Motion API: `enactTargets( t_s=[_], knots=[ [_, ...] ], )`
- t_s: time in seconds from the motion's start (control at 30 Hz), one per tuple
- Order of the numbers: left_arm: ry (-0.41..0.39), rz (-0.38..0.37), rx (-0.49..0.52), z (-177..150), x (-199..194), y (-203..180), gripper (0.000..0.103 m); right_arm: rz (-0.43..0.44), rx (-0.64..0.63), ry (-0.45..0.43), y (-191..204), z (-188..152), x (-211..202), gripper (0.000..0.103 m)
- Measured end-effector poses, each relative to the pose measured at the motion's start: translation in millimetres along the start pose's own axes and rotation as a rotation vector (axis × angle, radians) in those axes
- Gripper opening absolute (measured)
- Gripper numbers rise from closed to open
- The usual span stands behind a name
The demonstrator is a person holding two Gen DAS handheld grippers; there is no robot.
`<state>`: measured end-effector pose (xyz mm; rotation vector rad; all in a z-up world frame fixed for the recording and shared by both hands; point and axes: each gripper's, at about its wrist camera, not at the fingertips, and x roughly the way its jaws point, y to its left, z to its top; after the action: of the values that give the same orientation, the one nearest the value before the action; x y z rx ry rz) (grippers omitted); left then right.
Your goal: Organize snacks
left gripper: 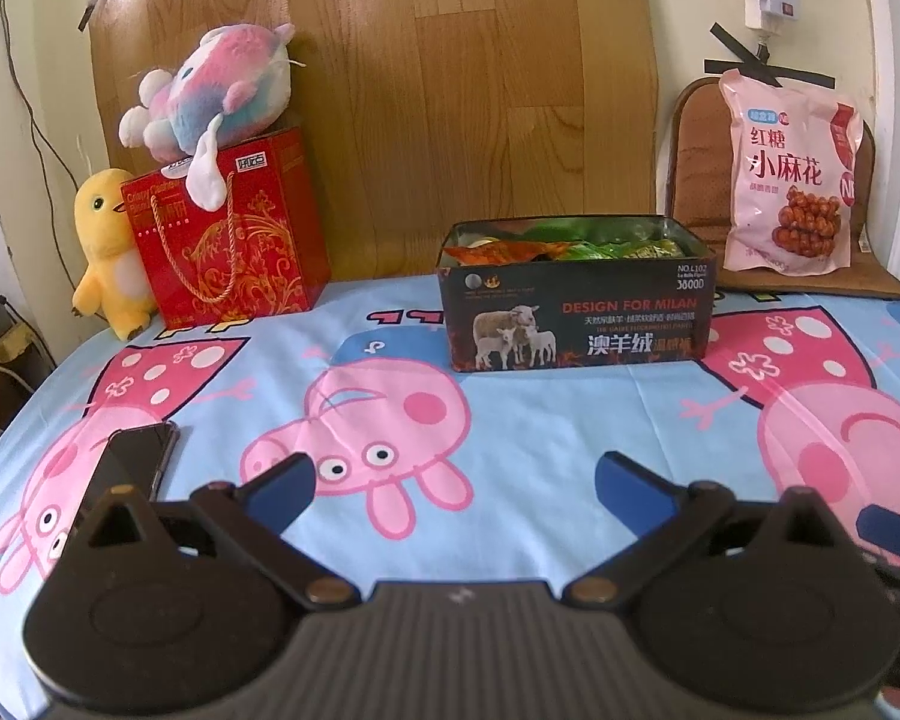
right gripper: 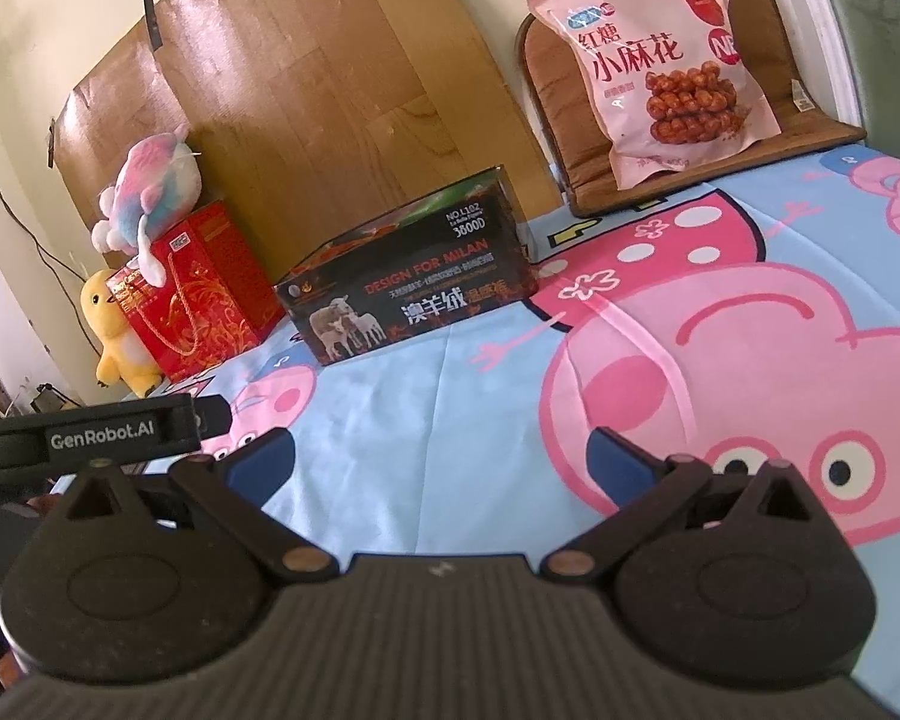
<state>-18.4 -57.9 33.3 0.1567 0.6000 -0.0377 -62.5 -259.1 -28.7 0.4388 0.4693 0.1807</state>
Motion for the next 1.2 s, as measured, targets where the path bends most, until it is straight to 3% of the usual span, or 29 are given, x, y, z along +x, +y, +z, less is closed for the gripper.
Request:
enactTargets(
  t_s=[1.2],
  knots=[
    [-0.004,-0.034,-0.021,2.2,-4.2,5.3,0.103,-0.004,-0.031,0.001,7.9,3.8,-5.1,0.103]
  ],
)
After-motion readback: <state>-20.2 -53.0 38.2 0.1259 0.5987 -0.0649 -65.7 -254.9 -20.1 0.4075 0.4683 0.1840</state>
